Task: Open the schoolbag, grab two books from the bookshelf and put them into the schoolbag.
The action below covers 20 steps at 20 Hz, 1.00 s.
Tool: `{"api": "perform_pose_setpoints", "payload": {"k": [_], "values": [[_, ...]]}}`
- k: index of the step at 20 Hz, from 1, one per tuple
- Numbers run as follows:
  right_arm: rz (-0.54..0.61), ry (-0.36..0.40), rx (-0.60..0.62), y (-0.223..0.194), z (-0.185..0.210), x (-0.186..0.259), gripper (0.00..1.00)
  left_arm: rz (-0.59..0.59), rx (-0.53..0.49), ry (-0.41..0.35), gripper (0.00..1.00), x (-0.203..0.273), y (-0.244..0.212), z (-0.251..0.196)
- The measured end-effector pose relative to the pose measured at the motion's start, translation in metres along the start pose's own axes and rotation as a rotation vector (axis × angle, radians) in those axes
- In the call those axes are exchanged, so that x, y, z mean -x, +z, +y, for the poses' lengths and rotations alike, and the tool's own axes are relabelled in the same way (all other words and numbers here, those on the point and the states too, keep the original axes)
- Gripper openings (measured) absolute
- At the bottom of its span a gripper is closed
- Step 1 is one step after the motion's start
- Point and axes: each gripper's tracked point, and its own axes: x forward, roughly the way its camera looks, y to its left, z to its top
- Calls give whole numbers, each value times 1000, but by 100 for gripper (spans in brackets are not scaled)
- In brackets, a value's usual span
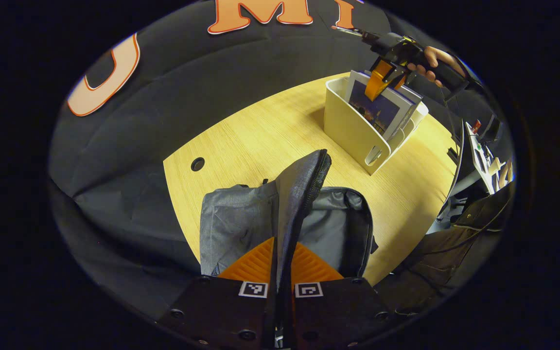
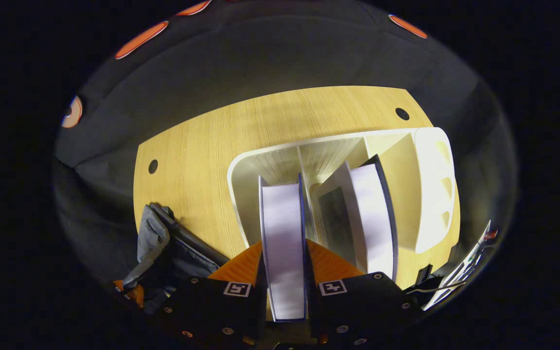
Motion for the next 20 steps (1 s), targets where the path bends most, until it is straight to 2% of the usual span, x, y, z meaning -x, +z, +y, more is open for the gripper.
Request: {"api": "perform_pose_setpoints", "payload": {"k": [1,2,8,9,10,11,12,17,18,19,20], "values": [[-10,8,-13,0,-2,8,28,0,1,-4,6,-1,0,-1],[-21,18,-22,1,-3,16,35,1,-2,-4,6,-1,-2,0],[-83,110,-53,-14,-19,75,33,2,-17,-16,6,-10,-6,-5],[-99,129,-67,-15,-22,86,41,2,-18,-18,6,-11,-7,-5],[-127,156,-88,-16,-26,101,33,4,-20,-17,6,-10,-7,-4],[-150,177,-102,-19,-30,112,41,4,-25,-20,6,-11,-7,-5],[-164,194,-107,-22,-33,121,33,7,-25,-20,6,-11,-8,-5],[-232,275,-199,-41,-45,159,31,11,-47,-25,6,-11,-9,-6],[-244,294,-205,-50,-47,165,40,13,-46,-18,6,-12,-8,-5],[-254,316,-216,-58,-47,170,30,13,-32,-26,6,-13,-7,-7],[-257,337,-217,-65,-43,174,30,10,-31,-36,6,-13,-7,-9]]}}
